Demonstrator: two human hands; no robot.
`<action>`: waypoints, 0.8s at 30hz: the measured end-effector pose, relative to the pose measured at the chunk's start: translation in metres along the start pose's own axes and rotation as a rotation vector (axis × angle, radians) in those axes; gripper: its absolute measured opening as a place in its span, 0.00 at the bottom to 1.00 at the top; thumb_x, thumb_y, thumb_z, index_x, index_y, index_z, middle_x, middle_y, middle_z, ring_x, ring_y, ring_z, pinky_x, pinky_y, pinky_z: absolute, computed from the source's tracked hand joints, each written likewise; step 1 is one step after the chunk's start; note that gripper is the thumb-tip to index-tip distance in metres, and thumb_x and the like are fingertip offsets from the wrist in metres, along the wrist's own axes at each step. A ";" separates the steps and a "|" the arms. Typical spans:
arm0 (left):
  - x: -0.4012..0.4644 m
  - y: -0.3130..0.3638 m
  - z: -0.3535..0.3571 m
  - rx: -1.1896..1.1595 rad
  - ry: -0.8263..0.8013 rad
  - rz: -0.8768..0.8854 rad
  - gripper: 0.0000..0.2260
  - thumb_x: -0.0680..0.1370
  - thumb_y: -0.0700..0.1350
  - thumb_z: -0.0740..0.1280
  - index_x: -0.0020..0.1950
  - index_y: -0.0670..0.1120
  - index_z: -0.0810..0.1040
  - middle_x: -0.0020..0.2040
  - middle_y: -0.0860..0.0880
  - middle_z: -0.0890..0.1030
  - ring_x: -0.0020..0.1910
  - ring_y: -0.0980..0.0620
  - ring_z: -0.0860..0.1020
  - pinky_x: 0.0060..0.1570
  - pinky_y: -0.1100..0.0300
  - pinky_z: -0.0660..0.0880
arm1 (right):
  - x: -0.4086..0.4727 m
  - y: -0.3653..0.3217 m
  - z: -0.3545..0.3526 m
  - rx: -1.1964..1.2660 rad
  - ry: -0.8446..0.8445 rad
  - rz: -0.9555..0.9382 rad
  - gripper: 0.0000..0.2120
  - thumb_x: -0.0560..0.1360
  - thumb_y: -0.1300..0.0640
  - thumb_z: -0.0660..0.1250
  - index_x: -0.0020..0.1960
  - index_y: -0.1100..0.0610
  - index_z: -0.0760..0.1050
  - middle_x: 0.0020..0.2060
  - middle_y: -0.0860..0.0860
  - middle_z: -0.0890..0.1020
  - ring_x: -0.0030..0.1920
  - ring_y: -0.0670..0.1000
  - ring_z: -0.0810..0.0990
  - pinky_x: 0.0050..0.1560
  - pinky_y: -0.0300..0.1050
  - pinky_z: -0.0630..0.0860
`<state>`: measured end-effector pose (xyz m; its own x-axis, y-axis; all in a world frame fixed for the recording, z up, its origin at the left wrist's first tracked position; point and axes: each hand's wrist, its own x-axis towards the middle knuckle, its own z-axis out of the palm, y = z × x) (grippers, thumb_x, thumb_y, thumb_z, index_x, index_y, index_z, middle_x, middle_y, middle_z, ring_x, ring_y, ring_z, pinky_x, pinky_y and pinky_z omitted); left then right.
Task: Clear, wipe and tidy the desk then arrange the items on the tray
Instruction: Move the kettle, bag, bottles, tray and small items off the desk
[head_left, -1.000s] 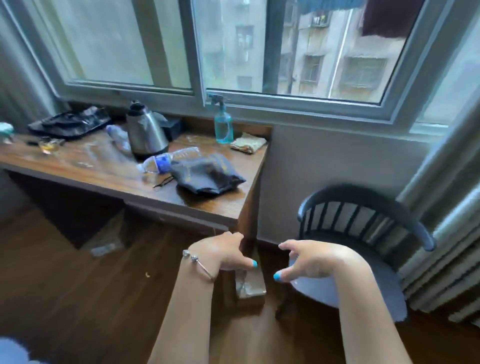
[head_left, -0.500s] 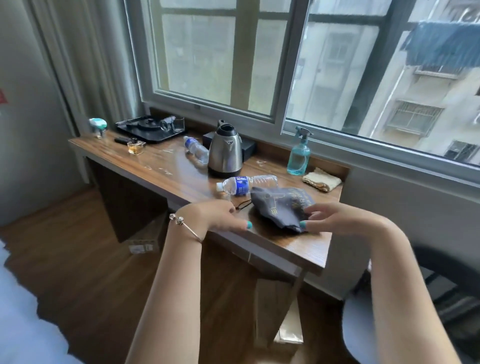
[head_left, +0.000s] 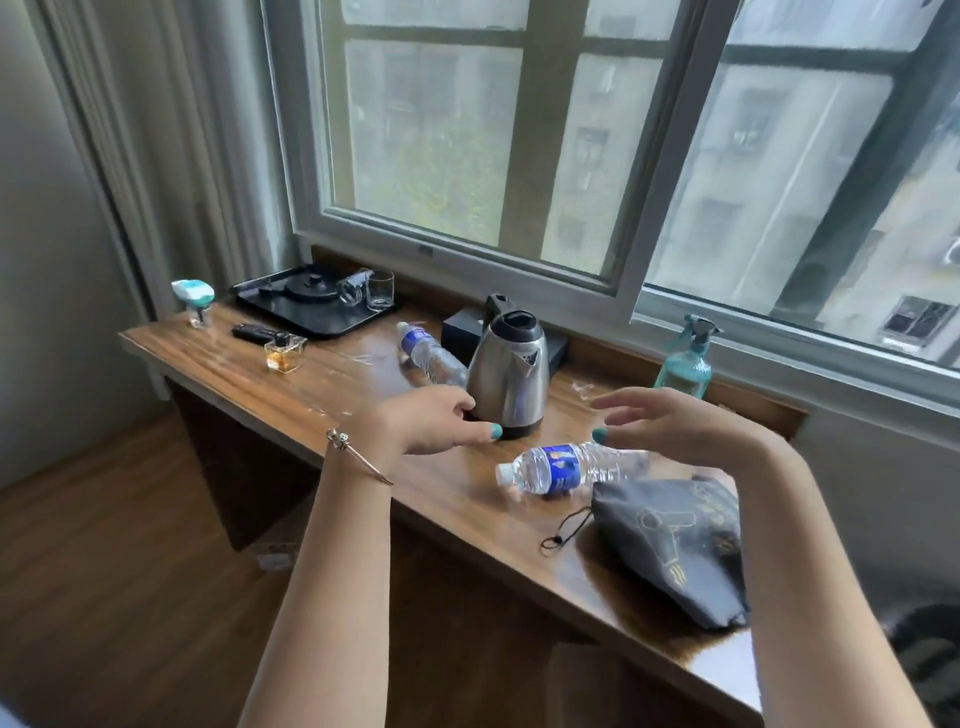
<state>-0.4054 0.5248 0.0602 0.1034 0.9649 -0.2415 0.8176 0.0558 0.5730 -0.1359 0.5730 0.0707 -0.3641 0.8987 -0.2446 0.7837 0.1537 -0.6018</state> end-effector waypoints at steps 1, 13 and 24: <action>0.018 -0.004 -0.006 -0.001 -0.009 0.009 0.30 0.77 0.58 0.65 0.75 0.46 0.65 0.69 0.48 0.71 0.66 0.52 0.70 0.58 0.64 0.65 | 0.019 0.001 0.000 0.029 0.022 -0.017 0.23 0.73 0.47 0.72 0.67 0.44 0.73 0.59 0.50 0.80 0.58 0.48 0.79 0.62 0.47 0.75; 0.223 -0.024 -0.077 0.033 -0.093 0.106 0.39 0.75 0.60 0.67 0.79 0.50 0.52 0.78 0.50 0.56 0.73 0.52 0.61 0.60 0.63 0.62 | 0.190 0.002 -0.006 -0.029 -0.031 0.135 0.45 0.70 0.39 0.72 0.79 0.45 0.51 0.74 0.49 0.67 0.71 0.49 0.68 0.65 0.42 0.65; 0.347 -0.054 -0.084 0.043 -0.262 0.593 0.36 0.64 0.55 0.80 0.61 0.69 0.59 0.67 0.55 0.58 0.69 0.52 0.61 0.65 0.67 0.61 | 0.219 -0.051 0.049 0.084 0.343 0.153 0.62 0.55 0.35 0.80 0.77 0.37 0.43 0.66 0.46 0.66 0.60 0.43 0.70 0.59 0.39 0.71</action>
<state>-0.4619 0.8781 0.0113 0.6745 0.7339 -0.0798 0.6006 -0.4827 0.6374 -0.2803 0.7424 0.0106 -0.0455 0.9960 -0.0766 0.7669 -0.0143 -0.6416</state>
